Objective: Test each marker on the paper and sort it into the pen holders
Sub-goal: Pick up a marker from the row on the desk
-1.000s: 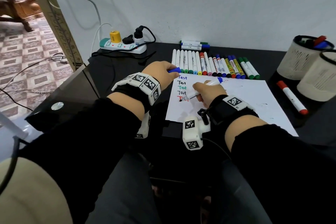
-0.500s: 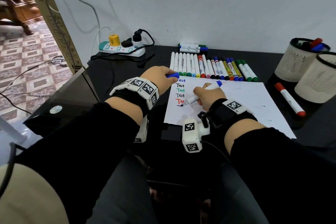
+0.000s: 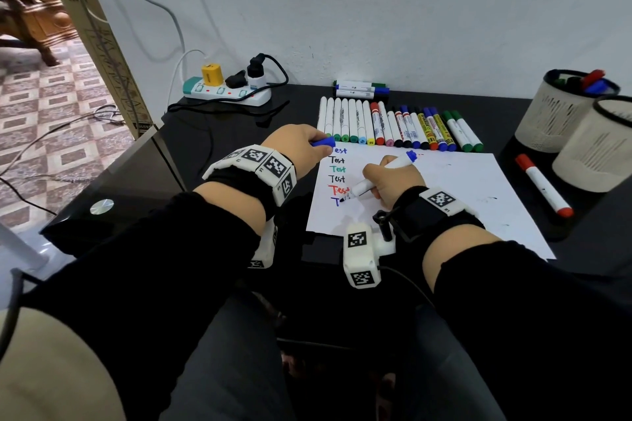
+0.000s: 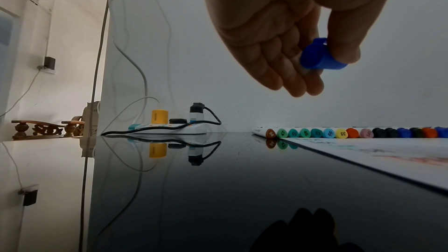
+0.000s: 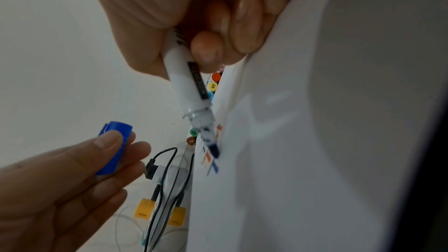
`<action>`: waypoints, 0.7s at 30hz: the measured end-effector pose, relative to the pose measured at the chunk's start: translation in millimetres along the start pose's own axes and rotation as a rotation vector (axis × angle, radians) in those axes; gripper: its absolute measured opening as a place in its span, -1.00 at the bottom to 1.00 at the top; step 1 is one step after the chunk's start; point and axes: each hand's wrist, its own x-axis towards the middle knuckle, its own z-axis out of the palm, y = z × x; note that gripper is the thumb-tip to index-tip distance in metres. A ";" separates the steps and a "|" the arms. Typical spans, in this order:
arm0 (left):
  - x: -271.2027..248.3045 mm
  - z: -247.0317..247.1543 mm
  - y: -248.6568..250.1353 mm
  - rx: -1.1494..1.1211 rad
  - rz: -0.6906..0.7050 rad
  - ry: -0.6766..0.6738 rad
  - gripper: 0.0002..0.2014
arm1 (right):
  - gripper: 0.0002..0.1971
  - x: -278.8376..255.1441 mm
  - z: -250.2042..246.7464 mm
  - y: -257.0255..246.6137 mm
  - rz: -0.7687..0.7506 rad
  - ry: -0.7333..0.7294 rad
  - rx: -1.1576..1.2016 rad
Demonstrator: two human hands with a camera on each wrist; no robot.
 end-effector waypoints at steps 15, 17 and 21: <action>-0.8 -0.9 0.9 0.018 -0.009 -0.006 -0.63 | -0.73 -0.9 -0.8 0.7 0.012 0.031 0.031; -0.9 -1.0 1.2 0.018 -0.011 -0.009 -0.63 | -0.73 -1.5 -1.3 1.0 0.017 0.046 0.042; -1.6 -0.9 1.8 0.018 -0.015 -0.009 -0.62 | -0.72 -1.1 -1.1 1.1 0.022 0.026 0.049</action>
